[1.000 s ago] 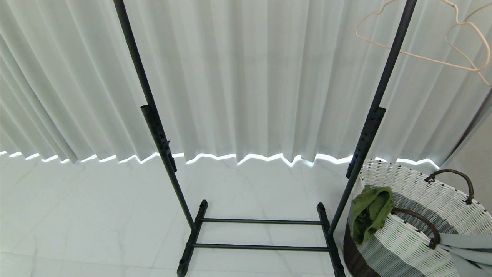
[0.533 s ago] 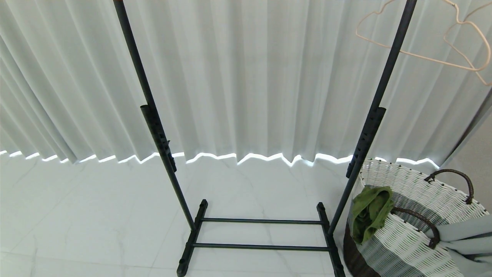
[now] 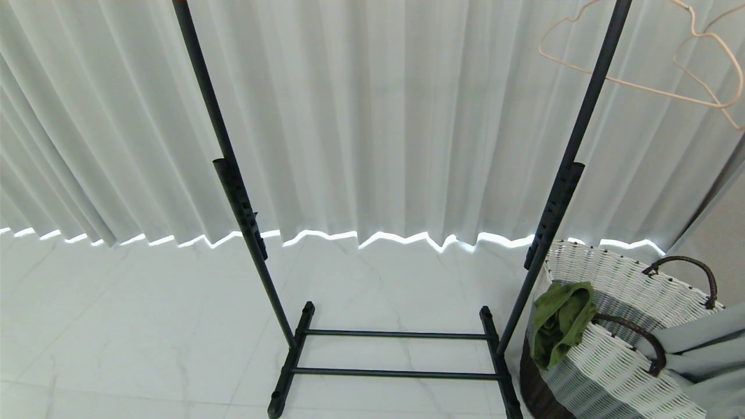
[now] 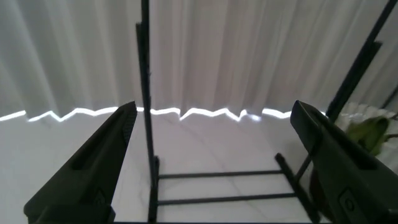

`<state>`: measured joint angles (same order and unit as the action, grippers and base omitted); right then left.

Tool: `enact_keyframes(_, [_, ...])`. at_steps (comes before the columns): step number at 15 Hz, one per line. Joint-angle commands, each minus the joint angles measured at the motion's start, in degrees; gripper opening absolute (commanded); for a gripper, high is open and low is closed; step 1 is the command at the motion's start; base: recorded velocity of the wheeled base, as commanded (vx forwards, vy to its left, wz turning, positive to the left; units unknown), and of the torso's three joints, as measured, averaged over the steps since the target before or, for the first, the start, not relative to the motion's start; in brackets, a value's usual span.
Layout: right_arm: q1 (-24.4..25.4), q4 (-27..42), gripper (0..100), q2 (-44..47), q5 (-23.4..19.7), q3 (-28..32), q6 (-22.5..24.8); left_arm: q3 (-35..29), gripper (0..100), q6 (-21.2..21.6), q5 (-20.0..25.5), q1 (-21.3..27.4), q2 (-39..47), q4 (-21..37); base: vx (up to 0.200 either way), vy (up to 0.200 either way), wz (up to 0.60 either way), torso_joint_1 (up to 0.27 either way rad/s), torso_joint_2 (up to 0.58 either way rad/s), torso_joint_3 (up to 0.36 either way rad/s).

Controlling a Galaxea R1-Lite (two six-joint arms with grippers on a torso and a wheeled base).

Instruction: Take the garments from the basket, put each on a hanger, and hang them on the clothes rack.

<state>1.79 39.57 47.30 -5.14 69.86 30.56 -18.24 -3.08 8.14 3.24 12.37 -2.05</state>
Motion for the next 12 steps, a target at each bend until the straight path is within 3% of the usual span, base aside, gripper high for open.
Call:
enact_keyframes(1, [2.0, 0.2, 0, 1.6, -0.1, 2.3, 0.0, -12.6, 100, -1.3, 0.6, 4.5, 20.0, -0.5, 0.0, 0.0, 0.0, 0.0, 0.0, 0.0])
enact_keyframes(5, [9.3, -0.3, 0, 3.6, -0.4, 6.5, -0.5, -13.0, 100, -1.2, 0.6, 7.7, 31.3, -0.5, 0.0, 0.0, 0.0, 0.0, 0.0, 0.0])
enact_keyframes(7, [19.0, -0.6, 0, 6.8, -1.3, 11.9, -2.1, -15.4, 100, 0.1, 0.6, 10.4, 38.7, -0.5, 0.0, 0.0, 0.0, 0.0, 0.0, 0.0])
enact_keyframes(12, [29.9, -3.8, 0, 13.3, -1.4, 15.0, -4.0, -17.1, 100, -0.2, 0.3, 24.1, 44.2, -0.9, 0.0, 0.0, 0.0, 0.0, 0.0, 0.0])
